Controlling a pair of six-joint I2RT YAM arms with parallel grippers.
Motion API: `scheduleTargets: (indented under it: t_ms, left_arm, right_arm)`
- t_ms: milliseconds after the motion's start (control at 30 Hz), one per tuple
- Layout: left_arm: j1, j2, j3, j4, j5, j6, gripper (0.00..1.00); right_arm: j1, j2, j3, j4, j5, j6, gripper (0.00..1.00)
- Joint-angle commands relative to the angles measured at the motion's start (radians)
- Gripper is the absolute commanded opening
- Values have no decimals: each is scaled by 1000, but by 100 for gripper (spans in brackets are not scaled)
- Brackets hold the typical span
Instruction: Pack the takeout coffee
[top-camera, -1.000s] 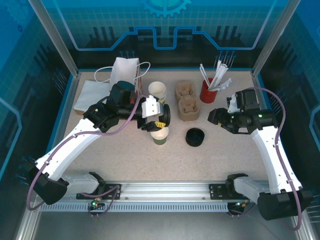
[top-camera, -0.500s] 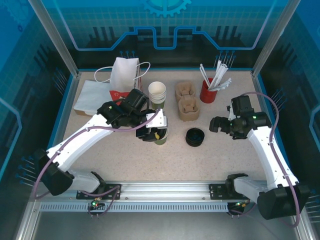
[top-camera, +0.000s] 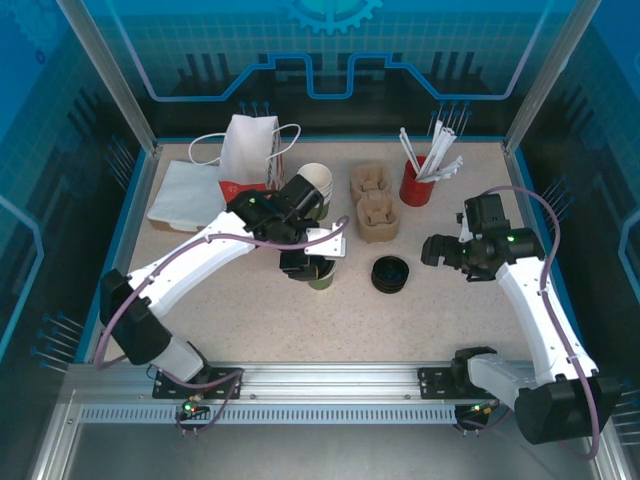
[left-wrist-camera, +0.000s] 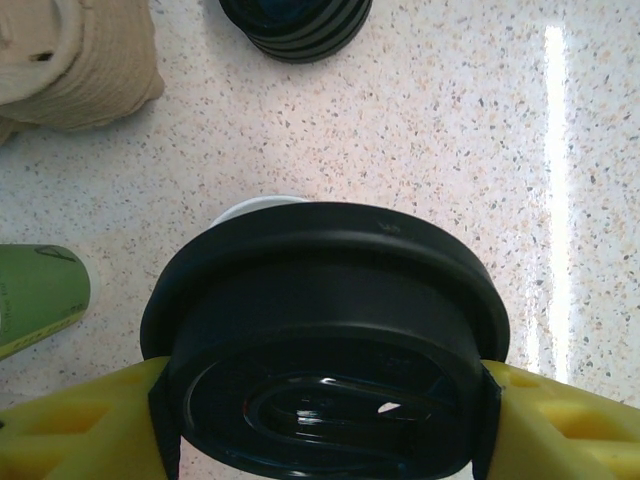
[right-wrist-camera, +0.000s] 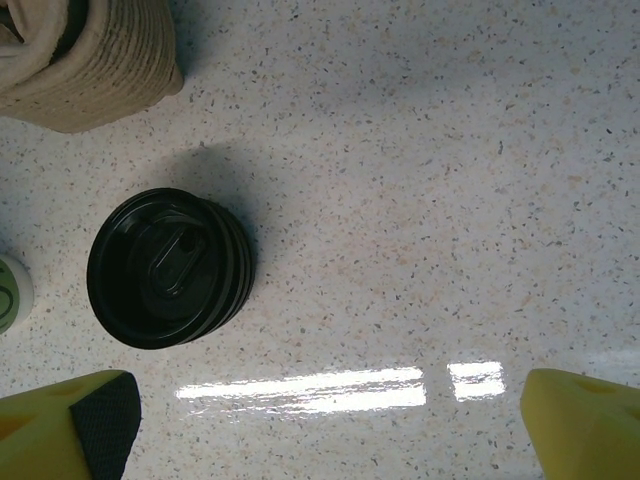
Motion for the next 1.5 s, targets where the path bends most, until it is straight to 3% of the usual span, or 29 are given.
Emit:
scheduleTargets:
  t_ms: [0,1467]
  left_arm:
    - [-12,34,41,-57,-48,22,67]
    - [-26,217,168,-134,-122,56,67]
  right_arm:
    - [-17,-13,-12,1,5,-15,100]
    - [-71,-29,-38,10,-43,-38,100]
